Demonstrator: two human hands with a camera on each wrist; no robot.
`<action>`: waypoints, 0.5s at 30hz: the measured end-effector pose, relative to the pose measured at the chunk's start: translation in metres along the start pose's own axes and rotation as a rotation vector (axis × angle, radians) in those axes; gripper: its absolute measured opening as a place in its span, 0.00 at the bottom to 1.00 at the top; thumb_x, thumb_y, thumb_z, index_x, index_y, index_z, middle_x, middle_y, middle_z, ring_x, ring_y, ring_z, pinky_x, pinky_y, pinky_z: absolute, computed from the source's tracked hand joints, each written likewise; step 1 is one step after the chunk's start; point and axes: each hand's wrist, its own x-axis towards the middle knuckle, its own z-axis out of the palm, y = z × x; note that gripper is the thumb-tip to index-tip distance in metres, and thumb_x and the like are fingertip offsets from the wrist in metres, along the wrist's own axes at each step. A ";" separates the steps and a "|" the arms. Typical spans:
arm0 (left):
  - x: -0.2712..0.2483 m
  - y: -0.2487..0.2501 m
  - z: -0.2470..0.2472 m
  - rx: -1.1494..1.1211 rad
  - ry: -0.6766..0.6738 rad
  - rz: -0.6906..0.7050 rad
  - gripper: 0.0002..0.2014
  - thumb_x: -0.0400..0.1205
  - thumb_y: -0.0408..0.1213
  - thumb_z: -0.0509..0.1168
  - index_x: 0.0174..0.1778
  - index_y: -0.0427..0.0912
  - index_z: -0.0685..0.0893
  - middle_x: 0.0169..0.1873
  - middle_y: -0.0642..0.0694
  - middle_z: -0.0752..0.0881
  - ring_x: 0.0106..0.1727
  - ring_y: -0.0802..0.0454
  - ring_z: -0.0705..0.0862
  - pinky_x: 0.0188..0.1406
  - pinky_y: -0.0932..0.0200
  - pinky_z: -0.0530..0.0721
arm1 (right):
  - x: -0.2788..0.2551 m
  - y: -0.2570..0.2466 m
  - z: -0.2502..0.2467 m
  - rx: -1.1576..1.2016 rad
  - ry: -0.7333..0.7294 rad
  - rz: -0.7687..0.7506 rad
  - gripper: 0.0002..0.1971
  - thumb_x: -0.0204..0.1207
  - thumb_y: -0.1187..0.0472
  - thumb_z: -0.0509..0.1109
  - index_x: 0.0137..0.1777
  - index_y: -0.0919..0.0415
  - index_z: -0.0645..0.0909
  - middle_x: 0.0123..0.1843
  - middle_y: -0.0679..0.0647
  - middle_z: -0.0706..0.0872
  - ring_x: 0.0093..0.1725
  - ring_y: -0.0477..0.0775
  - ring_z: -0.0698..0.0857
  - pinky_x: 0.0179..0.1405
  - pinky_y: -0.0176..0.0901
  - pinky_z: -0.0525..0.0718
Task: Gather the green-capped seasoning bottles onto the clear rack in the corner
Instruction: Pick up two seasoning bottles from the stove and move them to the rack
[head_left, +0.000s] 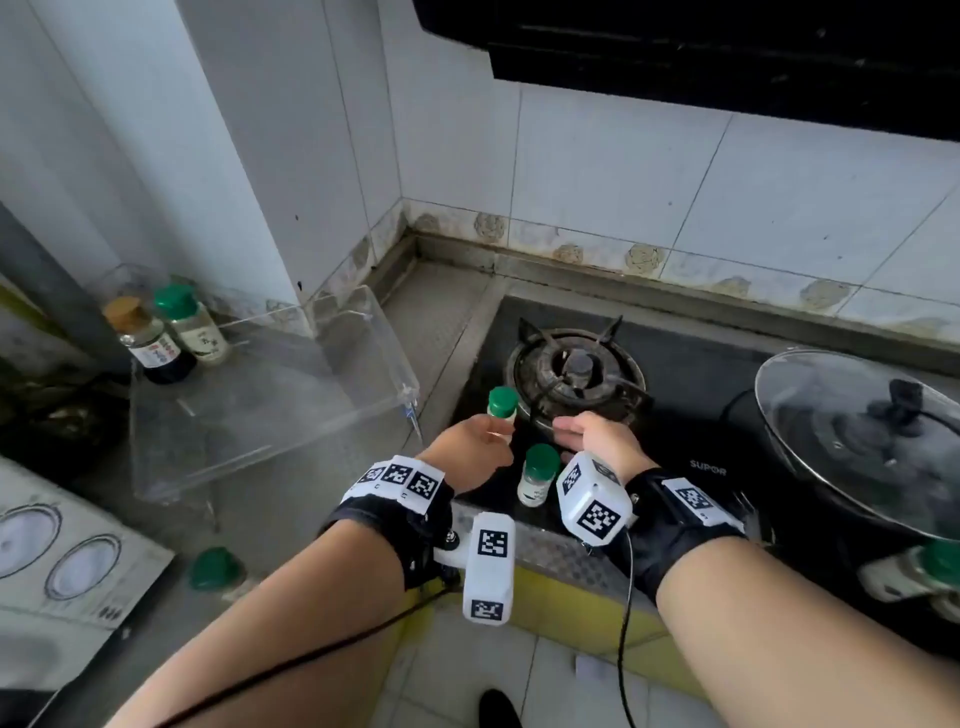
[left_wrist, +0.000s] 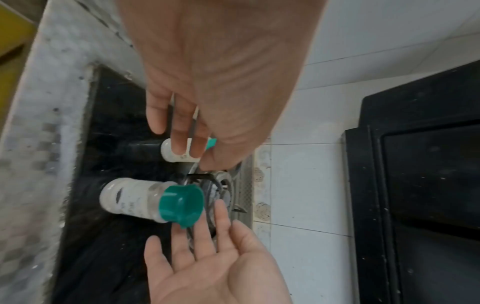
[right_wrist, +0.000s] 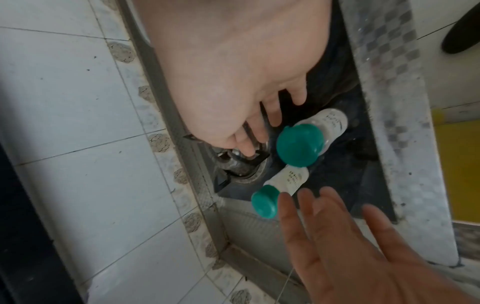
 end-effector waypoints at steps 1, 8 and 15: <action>0.004 -0.004 0.003 0.011 -0.014 -0.013 0.24 0.79 0.32 0.65 0.73 0.43 0.78 0.66 0.41 0.84 0.59 0.47 0.83 0.65 0.51 0.81 | 0.002 0.004 -0.001 0.023 0.012 0.007 0.19 0.81 0.60 0.55 0.64 0.65 0.83 0.68 0.62 0.83 0.66 0.60 0.81 0.56 0.46 0.77; 0.012 -0.020 0.028 0.008 -0.096 -0.028 0.38 0.73 0.37 0.72 0.80 0.50 0.68 0.72 0.45 0.78 0.69 0.50 0.80 0.64 0.58 0.78 | 0.001 0.020 -0.003 0.074 0.002 0.071 0.19 0.83 0.56 0.55 0.65 0.61 0.81 0.55 0.56 0.85 0.45 0.49 0.82 0.39 0.44 0.77; 0.021 -0.020 0.042 0.021 -0.072 0.028 0.28 0.74 0.45 0.72 0.71 0.55 0.77 0.57 0.50 0.88 0.58 0.53 0.86 0.65 0.54 0.82 | 0.006 0.026 -0.008 0.134 -0.043 0.111 0.14 0.83 0.54 0.57 0.57 0.60 0.82 0.48 0.57 0.88 0.46 0.53 0.86 0.35 0.46 0.80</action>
